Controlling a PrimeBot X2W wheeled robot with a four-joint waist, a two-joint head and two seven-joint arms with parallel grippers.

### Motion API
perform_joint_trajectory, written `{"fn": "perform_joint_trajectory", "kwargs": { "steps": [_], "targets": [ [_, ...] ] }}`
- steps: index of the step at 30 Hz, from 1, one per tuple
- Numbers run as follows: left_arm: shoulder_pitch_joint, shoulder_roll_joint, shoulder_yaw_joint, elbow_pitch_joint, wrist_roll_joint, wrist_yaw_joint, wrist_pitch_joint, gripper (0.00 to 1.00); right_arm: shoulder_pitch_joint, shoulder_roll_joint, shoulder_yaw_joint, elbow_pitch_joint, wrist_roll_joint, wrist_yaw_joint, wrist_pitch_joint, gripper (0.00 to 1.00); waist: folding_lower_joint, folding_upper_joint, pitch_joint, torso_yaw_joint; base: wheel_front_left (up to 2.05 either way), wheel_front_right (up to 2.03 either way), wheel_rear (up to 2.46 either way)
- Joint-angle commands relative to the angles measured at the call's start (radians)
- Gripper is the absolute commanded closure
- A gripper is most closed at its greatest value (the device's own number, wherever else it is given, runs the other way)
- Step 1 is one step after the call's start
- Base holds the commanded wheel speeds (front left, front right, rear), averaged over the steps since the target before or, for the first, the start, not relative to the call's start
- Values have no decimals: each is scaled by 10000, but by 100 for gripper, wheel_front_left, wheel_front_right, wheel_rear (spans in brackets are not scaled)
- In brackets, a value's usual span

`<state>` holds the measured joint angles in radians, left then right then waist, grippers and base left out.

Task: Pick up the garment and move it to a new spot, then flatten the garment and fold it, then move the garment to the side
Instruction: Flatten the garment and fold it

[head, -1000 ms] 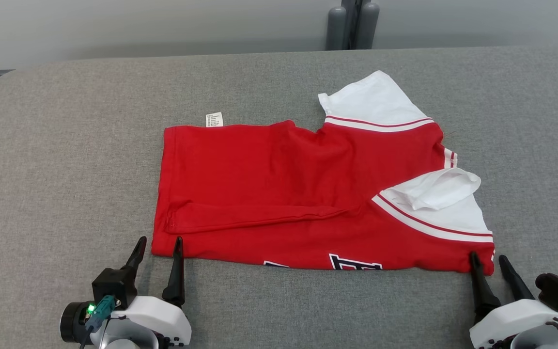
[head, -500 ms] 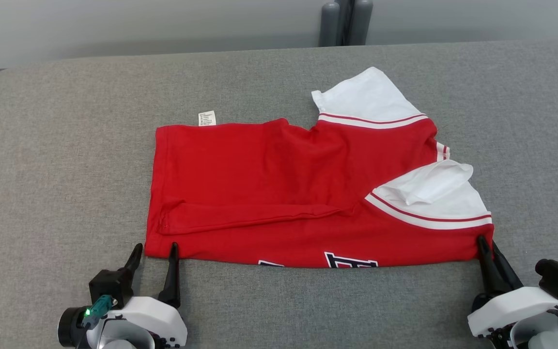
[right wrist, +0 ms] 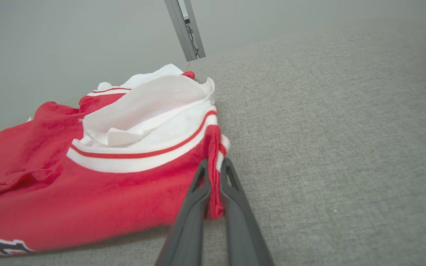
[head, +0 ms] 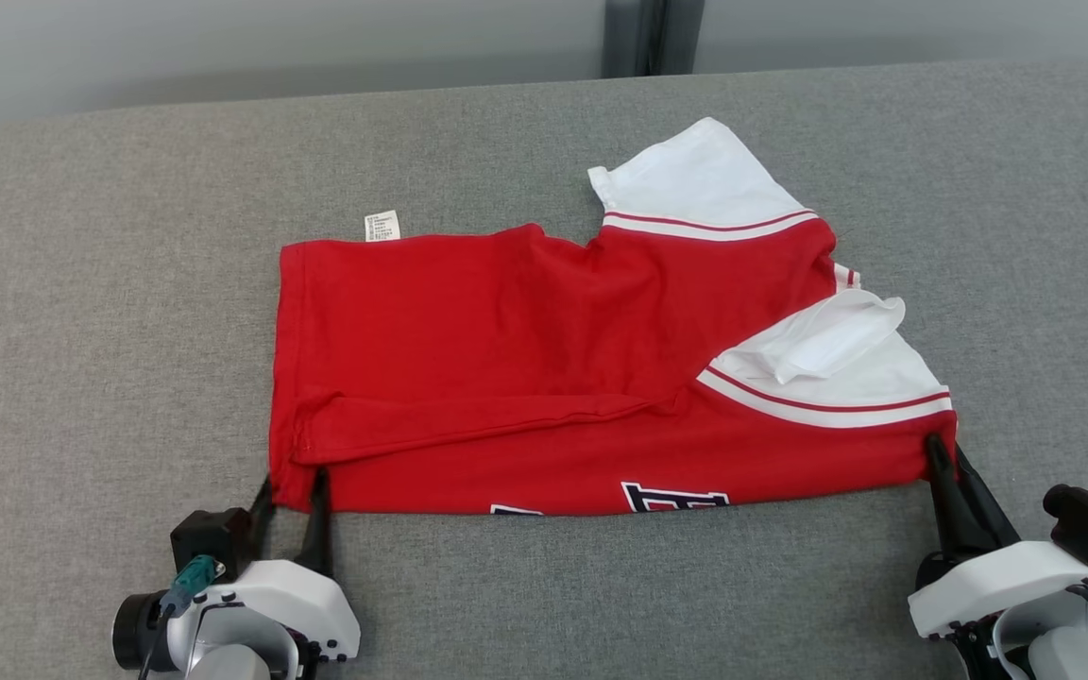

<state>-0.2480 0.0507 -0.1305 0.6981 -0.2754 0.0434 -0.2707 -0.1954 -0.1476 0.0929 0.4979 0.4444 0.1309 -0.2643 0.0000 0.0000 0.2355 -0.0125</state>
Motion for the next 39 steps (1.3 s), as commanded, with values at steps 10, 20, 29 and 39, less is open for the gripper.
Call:
{"fn": "perform_joint_trajectory", "kwargs": {
  "steps": [10,20,29,39],
  "targets": [
    [104,24,34,-1333,-493,-321,61,100,-246,-28,-195,-293,242,-3,7,100,0,0,-313,135,0,0,0],
    [497,29,283,-2289,-221,-322,61,100,-483,-117,-360,-221,515,-3,7,100,0,0,-1639,171,0,0,0],
    [1776,37,227,-1784,-432,-206,61,100,901,-148,-57,-63,781,-3,7,100,0,0,-2784,251,0,0,0],
    [3074,37,87,-1228,-418,-107,60,100,2437,-143,295,202,782,-3,7,100,0,0,-2709,314,0,0,0]
  ]
}}
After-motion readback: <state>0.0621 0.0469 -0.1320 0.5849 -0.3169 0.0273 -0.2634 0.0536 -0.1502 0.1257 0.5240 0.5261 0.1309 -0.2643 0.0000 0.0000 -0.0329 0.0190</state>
